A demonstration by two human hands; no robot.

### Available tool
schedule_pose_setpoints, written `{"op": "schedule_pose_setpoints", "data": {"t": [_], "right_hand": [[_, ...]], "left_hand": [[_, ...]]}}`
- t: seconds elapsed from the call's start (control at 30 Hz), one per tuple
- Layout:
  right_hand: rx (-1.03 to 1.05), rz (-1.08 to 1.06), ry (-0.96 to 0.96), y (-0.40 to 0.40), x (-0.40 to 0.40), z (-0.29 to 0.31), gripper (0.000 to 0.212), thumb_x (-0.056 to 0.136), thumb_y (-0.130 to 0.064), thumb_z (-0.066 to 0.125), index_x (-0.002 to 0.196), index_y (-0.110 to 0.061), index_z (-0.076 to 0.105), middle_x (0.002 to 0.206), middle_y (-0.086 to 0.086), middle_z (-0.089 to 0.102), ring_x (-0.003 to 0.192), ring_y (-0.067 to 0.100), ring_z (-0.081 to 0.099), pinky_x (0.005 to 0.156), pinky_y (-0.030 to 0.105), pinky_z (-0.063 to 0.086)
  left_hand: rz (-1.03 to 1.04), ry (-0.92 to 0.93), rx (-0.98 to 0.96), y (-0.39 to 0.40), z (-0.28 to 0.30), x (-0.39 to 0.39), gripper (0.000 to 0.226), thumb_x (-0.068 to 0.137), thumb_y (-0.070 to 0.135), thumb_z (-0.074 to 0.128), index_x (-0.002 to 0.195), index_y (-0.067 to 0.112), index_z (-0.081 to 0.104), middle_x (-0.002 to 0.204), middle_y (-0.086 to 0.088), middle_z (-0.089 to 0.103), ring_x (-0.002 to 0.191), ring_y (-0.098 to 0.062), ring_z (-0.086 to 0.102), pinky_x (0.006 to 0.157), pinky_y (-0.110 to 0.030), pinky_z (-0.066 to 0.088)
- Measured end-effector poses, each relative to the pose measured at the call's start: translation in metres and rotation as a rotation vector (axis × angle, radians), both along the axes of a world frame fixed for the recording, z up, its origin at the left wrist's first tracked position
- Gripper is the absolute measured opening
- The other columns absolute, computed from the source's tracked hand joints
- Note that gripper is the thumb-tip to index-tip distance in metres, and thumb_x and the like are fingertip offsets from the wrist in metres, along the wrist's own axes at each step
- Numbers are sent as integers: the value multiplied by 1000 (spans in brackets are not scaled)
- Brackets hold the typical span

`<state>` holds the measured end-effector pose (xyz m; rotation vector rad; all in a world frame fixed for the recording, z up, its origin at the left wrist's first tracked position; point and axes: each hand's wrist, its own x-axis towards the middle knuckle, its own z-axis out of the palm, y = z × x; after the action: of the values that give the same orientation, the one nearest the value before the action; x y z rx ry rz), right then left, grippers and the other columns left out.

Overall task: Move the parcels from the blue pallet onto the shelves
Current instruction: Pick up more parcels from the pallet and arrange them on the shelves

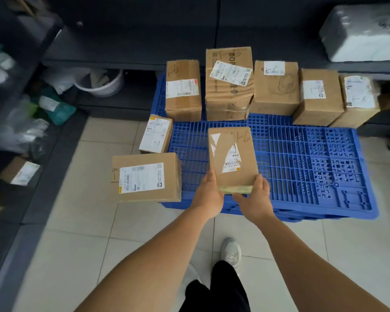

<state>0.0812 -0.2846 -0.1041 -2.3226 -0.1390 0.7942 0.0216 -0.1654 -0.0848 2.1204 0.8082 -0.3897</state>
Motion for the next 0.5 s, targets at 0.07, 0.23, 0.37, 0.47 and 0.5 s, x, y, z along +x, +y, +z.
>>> {"op": "schedule_pose_setpoints", "data": {"t": [0.07, 0.23, 0.37, 0.47, 0.5], "right_hand": [[-52, 49, -50, 5, -5, 1, 77, 89, -24, 64, 148, -9, 16, 153, 5, 18, 133, 21, 31, 88, 35, 44], [-101, 299, -211, 41, -29, 17, 87, 95, -33, 54, 154, -12, -7, 161, -1, -9, 148, 14, -11, 121, 33, 5], [20, 467, -127, 84, -46, 21, 93, 93, -31, 60, 154, -16, -8, 161, -7, -9, 149, 13, -4, 120, 34, 15], [1, 562, -58, 109, -53, 13, 99, 90, -32, 64, 153, -17, -10, 161, -6, -8, 148, 13, -5, 121, 32, 10], [-6, 576, -34, 116, -56, 9, 101, 88, -33, 66, 153, -16, -10, 161, -5, -7, 148, 13, -5, 121, 32, 8]], "left_hand": [[-33, -32, 23, 8, 3, -7, 65, 98, 12, 48, 153, 13, 12, 157, -4, 21, 134, -22, 38, 104, -31, 36], [80, -151, 190, 42, 6, -40, 70, 97, 19, 53, 153, 14, 12, 160, -1, 15, 146, -17, 19, 117, -31, 22], [309, -137, 340, 78, 1, -75, 73, 92, 26, 59, 152, 13, 19, 157, -7, 22, 145, -21, 17, 118, -37, 20], [466, -35, 372, 107, -9, -101, 83, 88, 30, 65, 151, 9, 17, 157, -13, 18, 145, -27, 13, 118, -37, 17], [516, -10, 377, 115, -11, -108, 84, 85, 31, 67, 150, 8, 19, 154, -16, 22, 144, -29, 15, 117, -40, 19]]}}
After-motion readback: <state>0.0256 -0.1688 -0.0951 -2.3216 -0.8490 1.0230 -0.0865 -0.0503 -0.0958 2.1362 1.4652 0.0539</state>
